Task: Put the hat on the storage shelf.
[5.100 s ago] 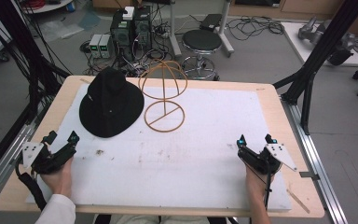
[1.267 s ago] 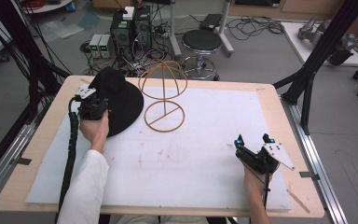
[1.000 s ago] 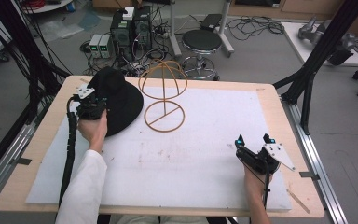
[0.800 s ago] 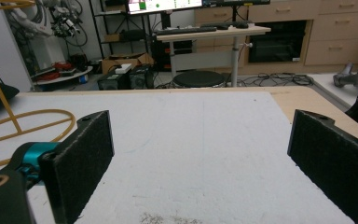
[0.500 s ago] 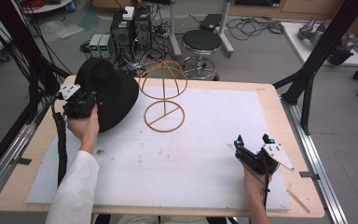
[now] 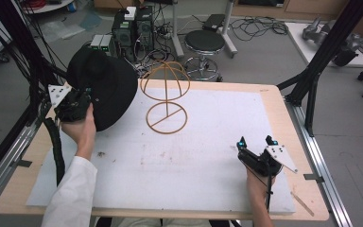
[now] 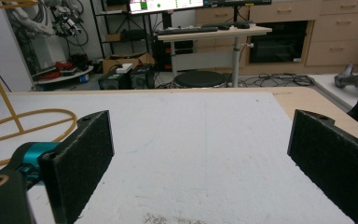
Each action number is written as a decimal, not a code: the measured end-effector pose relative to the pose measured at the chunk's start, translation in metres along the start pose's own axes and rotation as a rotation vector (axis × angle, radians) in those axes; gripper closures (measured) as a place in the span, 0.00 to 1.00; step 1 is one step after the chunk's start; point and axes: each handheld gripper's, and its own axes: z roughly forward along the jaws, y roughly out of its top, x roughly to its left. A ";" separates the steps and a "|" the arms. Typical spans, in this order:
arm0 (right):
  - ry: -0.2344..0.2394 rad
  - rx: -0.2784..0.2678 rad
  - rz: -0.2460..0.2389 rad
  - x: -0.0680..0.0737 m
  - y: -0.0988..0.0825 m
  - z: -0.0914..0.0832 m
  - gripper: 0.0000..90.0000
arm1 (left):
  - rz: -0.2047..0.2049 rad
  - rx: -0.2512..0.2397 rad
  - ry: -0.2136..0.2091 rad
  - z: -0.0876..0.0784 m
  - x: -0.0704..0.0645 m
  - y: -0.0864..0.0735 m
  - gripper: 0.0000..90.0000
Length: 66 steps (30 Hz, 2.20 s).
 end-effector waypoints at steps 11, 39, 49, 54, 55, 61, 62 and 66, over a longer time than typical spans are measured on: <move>-0.002 -0.006 0.004 -0.001 0.000 -0.001 0.07 | 0.137 -0.139 -0.020 -0.023 -0.026 0.030 0.97; -0.002 -0.017 0.007 -0.001 0.001 -0.002 0.07 | 0.147 -0.306 -0.255 -0.027 -0.071 0.065 0.97; 0.003 -0.015 0.013 -0.002 0.000 -0.003 0.07 | 0.153 -0.293 -0.333 -0.013 -0.097 0.066 0.97; 0.004 -0.016 0.012 -0.001 0.000 -0.002 0.07 | 0.156 -0.269 -0.359 -0.005 -0.112 0.062 0.97; 0.004 -0.015 0.011 -0.002 0.000 -0.002 0.07 | 0.160 -0.265 -0.364 -0.004 -0.114 0.061 0.97; 0.008 -0.017 0.008 -0.002 0.000 -0.002 0.07 | 0.169 -0.239 -0.386 0.008 -0.129 0.057 0.97; 0.008 -0.017 0.007 -0.002 0.000 -0.002 0.07 | 0.166 -0.236 -0.389 0.011 -0.131 0.056 0.97; 0.018 -0.016 0.009 -0.002 0.000 -0.003 0.07 | 0.153 -0.211 -0.414 0.022 -0.138 0.055 0.97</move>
